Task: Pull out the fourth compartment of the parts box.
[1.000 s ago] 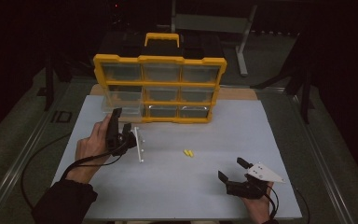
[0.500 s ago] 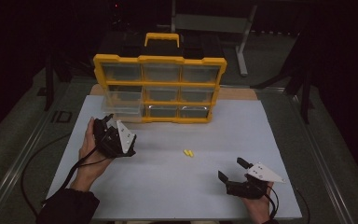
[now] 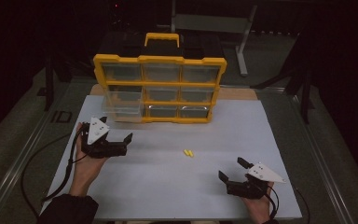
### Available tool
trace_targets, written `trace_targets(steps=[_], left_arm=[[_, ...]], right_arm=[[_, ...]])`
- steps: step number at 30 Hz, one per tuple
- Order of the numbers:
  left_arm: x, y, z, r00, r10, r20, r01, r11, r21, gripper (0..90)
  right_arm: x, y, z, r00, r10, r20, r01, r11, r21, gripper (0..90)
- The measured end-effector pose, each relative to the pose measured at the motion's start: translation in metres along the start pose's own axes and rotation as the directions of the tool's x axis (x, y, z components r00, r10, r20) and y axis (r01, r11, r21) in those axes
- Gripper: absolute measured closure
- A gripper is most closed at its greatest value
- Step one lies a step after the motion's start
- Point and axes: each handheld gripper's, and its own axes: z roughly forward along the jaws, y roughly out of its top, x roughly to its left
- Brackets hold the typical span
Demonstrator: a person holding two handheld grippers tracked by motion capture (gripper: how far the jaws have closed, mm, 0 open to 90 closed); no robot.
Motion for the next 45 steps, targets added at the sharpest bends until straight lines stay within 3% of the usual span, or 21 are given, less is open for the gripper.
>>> trace_targets(steps=[5, 10, 19, 25, 29, 36, 38, 45], left_arm=[[0.007, -0.013, -0.008, 0.9968, -0.071, 0.037, 0.072, 0.9968, -0.035, 0.0], [0.011, -0.026, -0.016, 0.9934, -0.099, 0.058, 0.102, 0.9932, -0.055, 0.0], [0.009, -0.051, -0.030, 0.9938, -0.106, 0.032, 0.108, 0.9919, -0.067, 0.0], [0.001, -0.070, -0.034, 0.9925, -0.117, 0.038, 0.119, 0.9900, -0.076, 0.0], [-0.006, -0.080, -0.033, 0.9940, -0.104, 0.033, 0.106, 0.9927, -0.059, 0.0], [-0.015, -0.093, -0.028, 0.9954, -0.094, 0.019, 0.094, 0.9950, -0.033, 0.0], [-0.017, -0.094, -0.026, 0.9966, -0.082, -0.001, 0.082, 0.9960, -0.034, 0.0], [-0.018, -0.095, -0.026, 0.9970, -0.076, -0.012, 0.076, 0.9965, -0.035, 0.0]], right_arm=[[0.000, 0.000, 0.000, 1.0000, 0.000, 0.002, 0.000, 1.000, 0.000, 7.9], [-0.001, 0.000, 0.000, 1.0000, 0.007, 0.005, -0.007, 1.000, -0.003, 7.9], [-0.004, -0.001, 0.000, 0.9998, 0.007, 0.020, -0.007, 1.000, 0.003, 7.9], [-0.005, 0.000, 0.000, 0.9995, 0.017, 0.027, -0.017, 1.000, 0.006, 7.9], [-0.006, -0.001, 0.001, 0.9993, 0.021, 0.031, -0.021, 1.000, 0.014, 7.9], [-0.007, 0.000, 0.004, 0.9995, 0.023, 0.023, -0.024, 0.999, 0.021, 7.9], [-0.007, 0.000, 0.005, 0.9995, 0.022, 0.022, -0.023, 0.999, 0.026, 7.9], [-0.009, 0.002, 0.006, 0.9989, 0.040, 0.022, -0.041, 0.999, 0.024, 7.9]])
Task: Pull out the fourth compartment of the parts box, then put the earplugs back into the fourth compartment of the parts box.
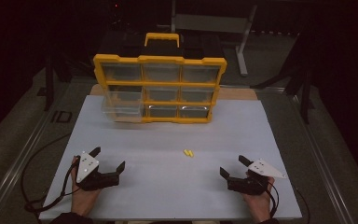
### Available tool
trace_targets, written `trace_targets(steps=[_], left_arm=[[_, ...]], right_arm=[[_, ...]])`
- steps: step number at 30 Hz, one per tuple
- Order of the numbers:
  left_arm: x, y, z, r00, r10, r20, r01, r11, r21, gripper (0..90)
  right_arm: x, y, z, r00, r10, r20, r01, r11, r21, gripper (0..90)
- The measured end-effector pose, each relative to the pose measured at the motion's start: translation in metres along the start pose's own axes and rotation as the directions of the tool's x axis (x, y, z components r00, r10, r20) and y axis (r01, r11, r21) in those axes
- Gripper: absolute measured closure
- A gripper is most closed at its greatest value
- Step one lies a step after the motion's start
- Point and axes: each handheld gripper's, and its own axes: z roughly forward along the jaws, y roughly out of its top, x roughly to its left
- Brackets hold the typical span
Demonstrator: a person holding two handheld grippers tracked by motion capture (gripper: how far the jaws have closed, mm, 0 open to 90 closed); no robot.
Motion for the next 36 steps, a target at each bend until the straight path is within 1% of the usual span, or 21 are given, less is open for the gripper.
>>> trace_targets(steps=[3, 4, 6, 8, 10, 16, 20, 28, 36], left_arm=[[0.000, 0.000, -0.001, 0.9998, 0.001, -0.020, -0.001, 1.0000, -0.007, 0.0], [0.000, 0.000, -0.002, 0.9998, -0.001, -0.021, 0.001, 0.9999, -0.011, 0.0], [0.000, 0.000, -0.003, 0.9996, 0.003, -0.027, -0.003, 0.9999, -0.016, 0.0], [0.000, 0.000, -0.003, 0.9995, 0.003, -0.031, -0.003, 0.9999, -0.016, 0.0], [0.000, 0.000, -0.002, 0.9989, 0.008, -0.046, -0.009, 0.9999, -0.012, 0.0], [-0.001, -0.001, -0.002, 0.9986, 0.013, -0.052, -0.013, 0.9999, -0.010, 0.0], [0.000, -0.001, -0.002, 0.9979, 0.014, -0.062, -0.015, 0.9999, -0.006, 0.0], [0.000, 0.000, -0.003, 0.9966, 0.010, -0.082, -0.010, 0.9999, -0.005, 0.0], [0.000, 0.000, -0.003, 0.9956, 0.010, -0.093, -0.010, 0.9999, 0.000, 0.0]], right_arm=[[-0.002, 0.003, 0.002, 1.0000, 0.007, -0.001, -0.007, 1.000, 0.003, 7.9], [-0.002, 0.004, 0.003, 1.0000, 0.004, 0.003, -0.004, 1.000, 0.010, 7.9], [-0.001, 0.008, 0.005, 0.9999, -0.011, 0.006, 0.010, 1.000, 0.025, 7.9], [0.000, 0.012, 0.006, 0.9997, -0.023, 0.009, 0.023, 0.999, 0.027, 7.9], [0.000, 0.018, 0.007, 0.9994, -0.034, 0.002, 0.034, 0.999, 0.036, 7.9], [-0.001, 0.030, 0.014, 0.9990, -0.044, -0.009, 0.045, 0.997, 0.057, 7.9], [0.002, 0.037, 0.019, 0.9978, -0.064, -0.018, 0.066, 0.994, 0.086, 7.9], [0.007, 0.051, 0.027, 0.9951, -0.090, -0.042, 0.094, 0.990, 0.108, 7.9], [0.011, 0.058, 0.038, 0.9951, -0.086, -0.050, 0.092, 0.986, 0.139, 7.9]])
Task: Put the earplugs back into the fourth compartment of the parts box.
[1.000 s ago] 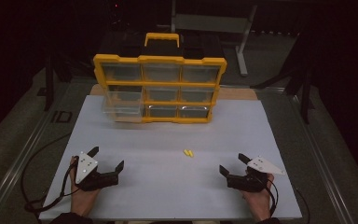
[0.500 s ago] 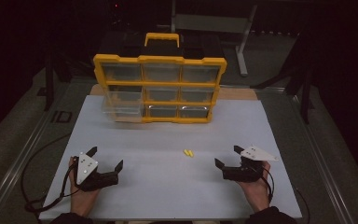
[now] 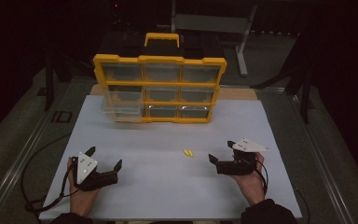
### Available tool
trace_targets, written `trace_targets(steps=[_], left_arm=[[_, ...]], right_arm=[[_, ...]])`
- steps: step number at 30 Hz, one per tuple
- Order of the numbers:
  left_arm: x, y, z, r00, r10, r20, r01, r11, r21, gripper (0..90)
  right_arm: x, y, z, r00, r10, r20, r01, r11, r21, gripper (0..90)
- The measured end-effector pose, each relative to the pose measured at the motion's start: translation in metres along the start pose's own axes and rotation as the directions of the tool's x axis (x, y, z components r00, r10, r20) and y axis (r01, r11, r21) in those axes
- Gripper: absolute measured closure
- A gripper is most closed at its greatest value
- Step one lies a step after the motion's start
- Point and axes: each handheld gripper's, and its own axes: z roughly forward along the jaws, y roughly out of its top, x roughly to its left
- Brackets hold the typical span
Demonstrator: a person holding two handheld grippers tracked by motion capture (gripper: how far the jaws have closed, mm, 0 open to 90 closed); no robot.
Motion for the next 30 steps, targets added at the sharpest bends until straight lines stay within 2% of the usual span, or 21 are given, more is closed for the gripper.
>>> trace_targets(steps=[11, 18, 22, 30], left_arm=[[0.000, -0.001, 0.001, 1.0000, 0.003, 0.001, -0.003, 1.0000, 0.008, 0.0], [-0.001, -0.001, 0.002, 1.0000, 0.007, 0.001, -0.007, 0.9999, 0.013, 0.0], [-0.001, -0.001, 0.002, 1.0000, 0.006, 0.003, -0.006, 0.9999, 0.012, 0.0], [-0.001, -0.001, 0.002, 1.0000, 0.009, 0.003, -0.009, 0.9999, 0.013, 0.0]], right_arm=[[0.003, 0.013, 0.009, 0.9998, -0.021, -0.008, 0.021, 1.000, 0.022, 7.9], [0.004, 0.018, 0.018, 0.9996, -0.025, -0.009, 0.026, 0.998, 0.057, 8.0], [0.007, 0.020, 0.024, 0.9999, -0.015, -0.005, 0.016, 0.994, 0.109, 8.0], [0.011, 0.025, 0.031, 0.9996, -0.022, -0.020, 0.025, 0.990, 0.138, 8.0]])
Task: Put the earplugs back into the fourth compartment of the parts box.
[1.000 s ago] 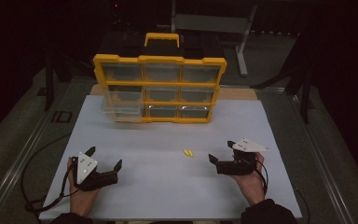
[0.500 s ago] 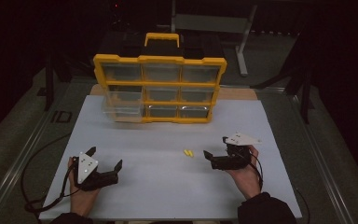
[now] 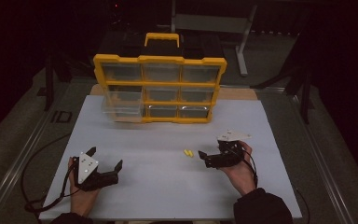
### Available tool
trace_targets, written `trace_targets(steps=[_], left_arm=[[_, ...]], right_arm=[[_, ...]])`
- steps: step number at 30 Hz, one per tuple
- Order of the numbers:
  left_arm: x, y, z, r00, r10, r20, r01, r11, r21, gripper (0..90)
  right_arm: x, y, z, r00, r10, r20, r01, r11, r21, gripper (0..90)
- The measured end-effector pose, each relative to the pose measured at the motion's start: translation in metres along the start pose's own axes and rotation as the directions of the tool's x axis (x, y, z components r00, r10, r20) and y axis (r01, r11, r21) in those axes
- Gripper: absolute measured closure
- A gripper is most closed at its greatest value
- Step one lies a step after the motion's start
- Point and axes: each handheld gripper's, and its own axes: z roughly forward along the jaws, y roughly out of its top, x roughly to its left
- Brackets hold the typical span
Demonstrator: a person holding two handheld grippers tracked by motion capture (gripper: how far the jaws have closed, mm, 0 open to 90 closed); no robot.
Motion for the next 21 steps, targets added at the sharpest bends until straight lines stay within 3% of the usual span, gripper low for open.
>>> trace_targets(steps=[9, 21], left_arm=[[0.000, 0.000, 0.000, 1.0000, 0.001, 0.002, -0.001, 1.0000, 0.001, 0.0], [-0.001, 0.000, 0.000, 1.0000, 0.002, 0.004, -0.002, 1.0000, 0.000, 0.0]], right_arm=[[0.006, 0.011, 0.012, 0.9993, -0.035, -0.015, 0.036, 0.998, 0.046, 8.3], [0.010, 0.020, 0.027, 0.9989, -0.044, -0.019, 0.045, 0.993, 0.105, 8.4]])
